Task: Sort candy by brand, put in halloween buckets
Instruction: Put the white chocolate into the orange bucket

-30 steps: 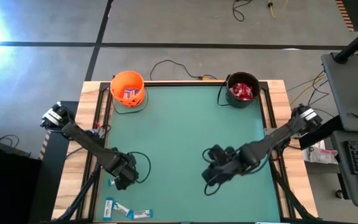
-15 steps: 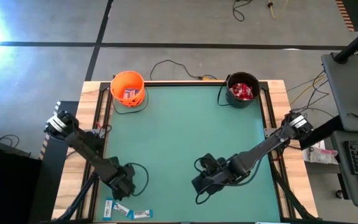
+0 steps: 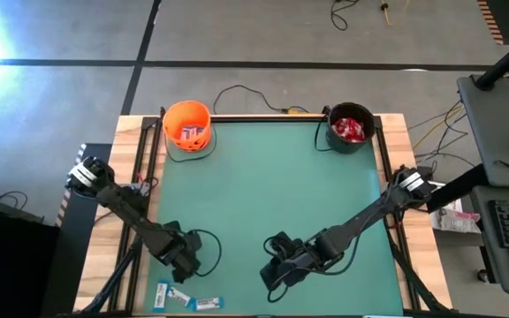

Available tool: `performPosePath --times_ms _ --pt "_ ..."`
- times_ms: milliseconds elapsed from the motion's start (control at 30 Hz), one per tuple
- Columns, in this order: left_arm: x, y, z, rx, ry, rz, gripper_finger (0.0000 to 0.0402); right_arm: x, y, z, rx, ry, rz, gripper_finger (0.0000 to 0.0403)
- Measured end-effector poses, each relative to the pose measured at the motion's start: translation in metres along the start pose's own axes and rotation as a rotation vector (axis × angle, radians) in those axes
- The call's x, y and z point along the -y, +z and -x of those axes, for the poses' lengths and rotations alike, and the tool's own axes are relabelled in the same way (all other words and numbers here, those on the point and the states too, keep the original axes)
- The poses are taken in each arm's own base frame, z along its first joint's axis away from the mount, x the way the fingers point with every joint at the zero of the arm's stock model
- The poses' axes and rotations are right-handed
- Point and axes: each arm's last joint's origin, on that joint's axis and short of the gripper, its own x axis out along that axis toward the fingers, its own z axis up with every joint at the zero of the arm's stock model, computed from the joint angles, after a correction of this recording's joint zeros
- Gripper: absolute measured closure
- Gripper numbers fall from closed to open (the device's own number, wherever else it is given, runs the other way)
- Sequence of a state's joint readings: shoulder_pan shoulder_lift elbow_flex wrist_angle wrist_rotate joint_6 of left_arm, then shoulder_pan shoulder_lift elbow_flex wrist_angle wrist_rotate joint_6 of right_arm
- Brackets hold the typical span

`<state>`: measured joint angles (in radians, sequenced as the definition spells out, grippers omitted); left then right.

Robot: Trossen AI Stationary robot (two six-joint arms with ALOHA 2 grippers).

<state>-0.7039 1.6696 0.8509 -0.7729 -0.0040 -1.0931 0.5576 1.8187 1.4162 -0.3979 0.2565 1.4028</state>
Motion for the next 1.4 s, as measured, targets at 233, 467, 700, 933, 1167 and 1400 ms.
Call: performPosePath --times_ms 233,467,700,933,1167,1400 --pt "0.005 0.029 0.009 0.233 -0.018 0.0 0.0314 -0.002 -0.004 0.008 -0.054 0.011 0.014 0.0393" --pt "0.01 0.069 0.05 0.39 0.007 -0.064 0.0294 -0.015 0.001 0.024 -0.062 0.087 0.153 0.0393" --pt "-0.029 0.09 0.152 0.479 0.191 -0.212 0.0321 -0.041 0.011 0.068 -0.049 0.231 0.228 0.0393" --pt "-0.153 0.109 0.227 0.541 0.296 0.064 0.0313 -0.056 0.028 0.134 0.184 0.323 0.374 0.0393" --pt "-0.285 0.116 0.241 0.49 0.322 0.528 0.0311 -0.017 0.028 0.189 0.12 0.096 0.304 0.0393" --pt "-0.365 0.133 0.192 0.328 0.273 0.666 0.0311 0.03 0.037 0.22 0.155 -0.212 0.198 0.0393"
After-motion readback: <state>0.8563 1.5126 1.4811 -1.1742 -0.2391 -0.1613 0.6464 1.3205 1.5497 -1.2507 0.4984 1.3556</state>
